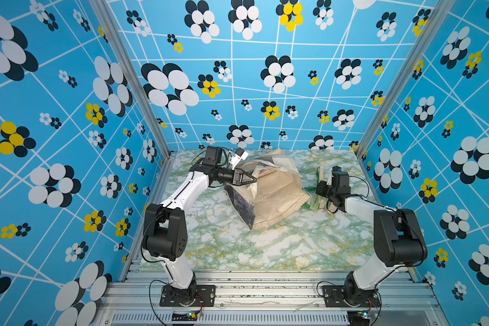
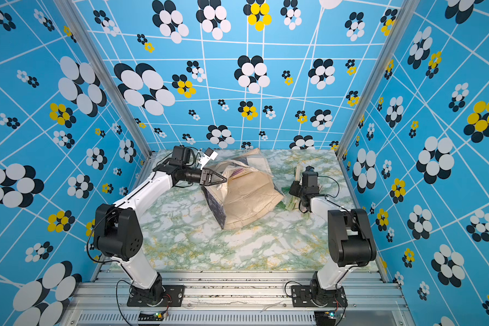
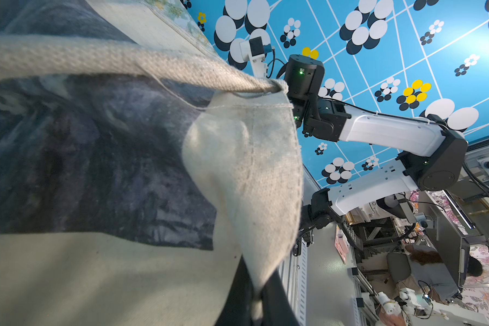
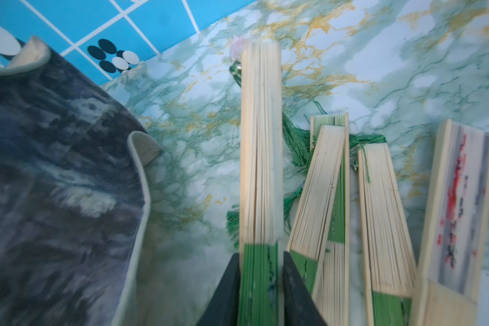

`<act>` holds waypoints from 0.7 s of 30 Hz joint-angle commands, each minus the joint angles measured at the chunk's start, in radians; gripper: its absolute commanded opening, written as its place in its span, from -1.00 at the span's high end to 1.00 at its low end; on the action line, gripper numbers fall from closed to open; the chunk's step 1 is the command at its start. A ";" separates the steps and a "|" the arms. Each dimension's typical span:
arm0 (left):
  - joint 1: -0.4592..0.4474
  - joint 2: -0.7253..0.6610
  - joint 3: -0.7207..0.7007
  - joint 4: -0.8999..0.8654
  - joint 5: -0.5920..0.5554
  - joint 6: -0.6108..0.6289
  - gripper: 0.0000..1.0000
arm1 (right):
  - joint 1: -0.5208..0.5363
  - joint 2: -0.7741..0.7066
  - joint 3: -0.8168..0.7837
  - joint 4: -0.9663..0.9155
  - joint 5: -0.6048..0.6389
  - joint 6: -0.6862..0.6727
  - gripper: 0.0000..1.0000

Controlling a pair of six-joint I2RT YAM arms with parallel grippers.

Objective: Take out the folding fans from the tote bags
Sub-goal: Place the folding fan at the center of the board, then pick up the folding fan from the canvas bag.

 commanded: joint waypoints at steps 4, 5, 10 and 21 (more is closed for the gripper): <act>-0.003 -0.063 -0.014 0.011 0.025 -0.005 1.00 | -0.006 -0.001 0.027 -0.100 -0.050 0.065 -0.06; -0.002 -0.062 -0.013 0.010 0.025 -0.005 1.00 | -0.006 -0.011 0.025 -0.109 -0.068 0.071 -0.12; -0.002 -0.053 -0.002 0.017 0.020 -0.018 1.00 | -0.006 -0.151 -0.068 -0.068 -0.115 0.108 -0.33; -0.005 -0.055 -0.013 0.039 0.025 -0.031 1.00 | 0.011 -0.560 -0.347 0.213 -0.428 0.176 -0.35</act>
